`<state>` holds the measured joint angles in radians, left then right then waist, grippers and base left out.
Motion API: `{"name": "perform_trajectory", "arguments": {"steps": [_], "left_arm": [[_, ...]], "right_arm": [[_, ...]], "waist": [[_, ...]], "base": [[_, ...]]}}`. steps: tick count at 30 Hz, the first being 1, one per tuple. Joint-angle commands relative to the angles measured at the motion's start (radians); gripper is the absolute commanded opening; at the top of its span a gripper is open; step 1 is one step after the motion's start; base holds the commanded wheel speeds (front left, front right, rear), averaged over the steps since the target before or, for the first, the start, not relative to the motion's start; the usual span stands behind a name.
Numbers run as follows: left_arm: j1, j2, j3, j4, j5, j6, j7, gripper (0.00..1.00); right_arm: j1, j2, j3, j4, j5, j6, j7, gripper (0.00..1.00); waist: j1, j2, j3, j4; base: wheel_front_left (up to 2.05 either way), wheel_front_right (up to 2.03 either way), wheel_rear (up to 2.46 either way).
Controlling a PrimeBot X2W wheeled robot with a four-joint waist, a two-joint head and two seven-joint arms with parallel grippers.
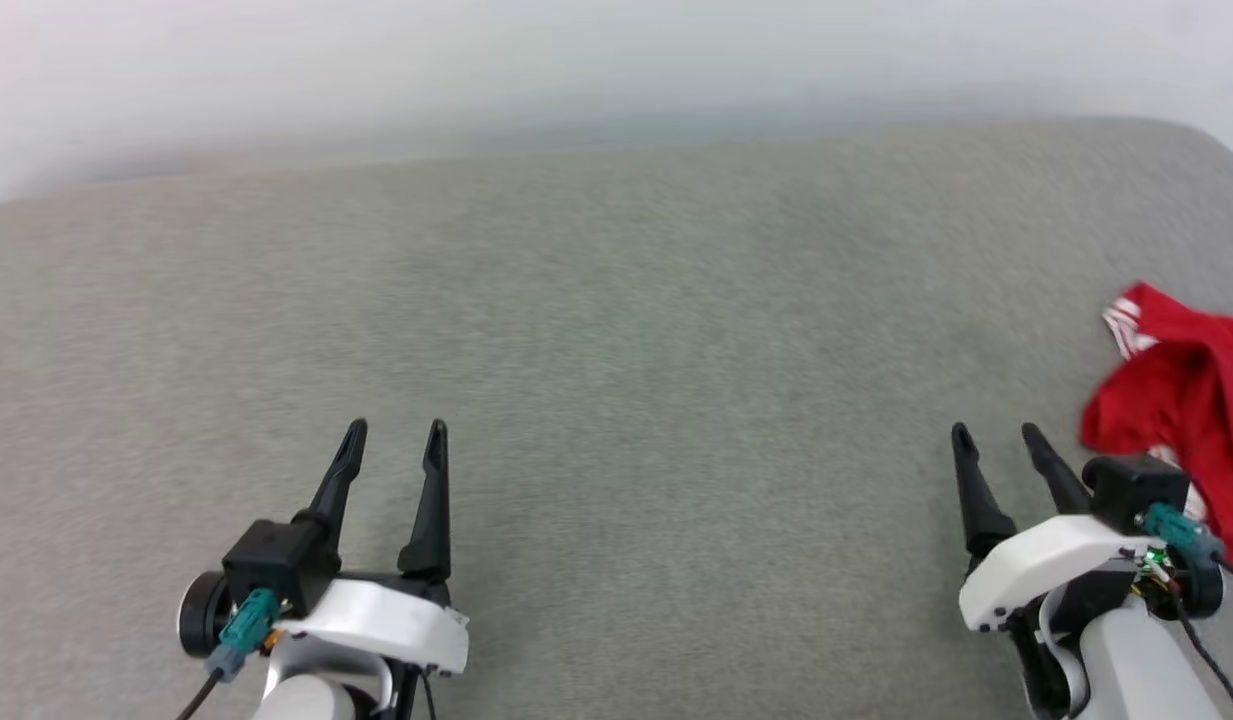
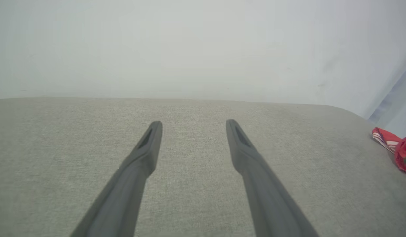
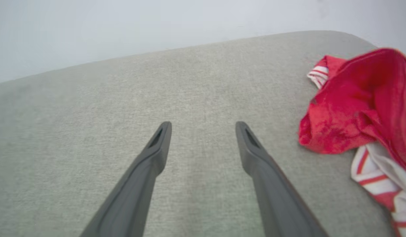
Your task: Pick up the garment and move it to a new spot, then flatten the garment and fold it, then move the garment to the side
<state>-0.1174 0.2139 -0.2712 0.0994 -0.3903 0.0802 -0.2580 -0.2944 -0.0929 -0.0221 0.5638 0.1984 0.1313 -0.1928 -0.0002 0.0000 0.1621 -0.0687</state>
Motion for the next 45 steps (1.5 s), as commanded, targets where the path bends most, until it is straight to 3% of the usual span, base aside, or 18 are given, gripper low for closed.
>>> {"name": "perform_trajectory", "arguments": {"steps": [1, 10, 18, 26, 40, 41, 45], "left_arm": [[0.019, 0.001, 0.007, 0.006, -0.002, 0.007, -0.003, 1.0], [0.109, 0.045, 0.066, 0.034, -0.009, 0.031, -0.006, 1.0], [0.173, 0.063, 0.086, 0.038, -0.018, 0.038, -0.008, 1.0], [0.159, 0.068, 0.08, 0.039, -0.018, 0.033, -0.008, 1.0], [0.156, 0.053, 0.103, 0.028, -0.023, 0.027, -0.009, 1.0], [0.165, 0.054, 0.098, 0.033, -0.02, 0.03, -0.001, 0.0], [0.175, 0.043, 0.094, 0.053, -0.033, 0.027, 0.005, 0.0]], "right_arm": [[0.032, 0.003, 0.004, -0.036, -0.005, -0.001, 0.01, 1.0], [0.245, 0.028, -0.023, -0.432, -0.084, -0.001, 0.136, 1.0], [0.38, 0.037, -0.026, -0.653, -0.101, -0.001, 0.234, 1.0], [0.419, 0.041, -0.014, -0.74, -0.102, -0.001, 0.267, 1.0], [0.417, 0.043, 0.003, -0.741, -0.091, -0.001, 0.27, 1.0], [0.407, 0.039, 0.001, -0.74, -0.099, 0.0, 0.272, 0.0], [0.412, 0.039, 0.004, -0.716, -0.086, 0.0, 0.27, 0.0]], "waist": [[0.0002, 0.0, -0.046, 0.05], [0.0002, 0.0, -0.117, 0.096], [0.0002, 0.0, -0.172, 0.08], [0.0002, 0.0, -0.181, 0.071], [0.0002, 0.0, -0.176, 0.064], [0.0002, 0.0, -0.176, 0.064], [0.0002, 0.0, -0.175, 0.064]], "base": [[0.0, 0.0, 0.0], [0.0, 0.0, 0.0], [0.0, 0.0, 0.0], [0.0, 0.0, 0.0], [0.0, 0.0, 0.0], [0.0, 0.0, 0.0], [0.0, 0.0, 0.0]]}}
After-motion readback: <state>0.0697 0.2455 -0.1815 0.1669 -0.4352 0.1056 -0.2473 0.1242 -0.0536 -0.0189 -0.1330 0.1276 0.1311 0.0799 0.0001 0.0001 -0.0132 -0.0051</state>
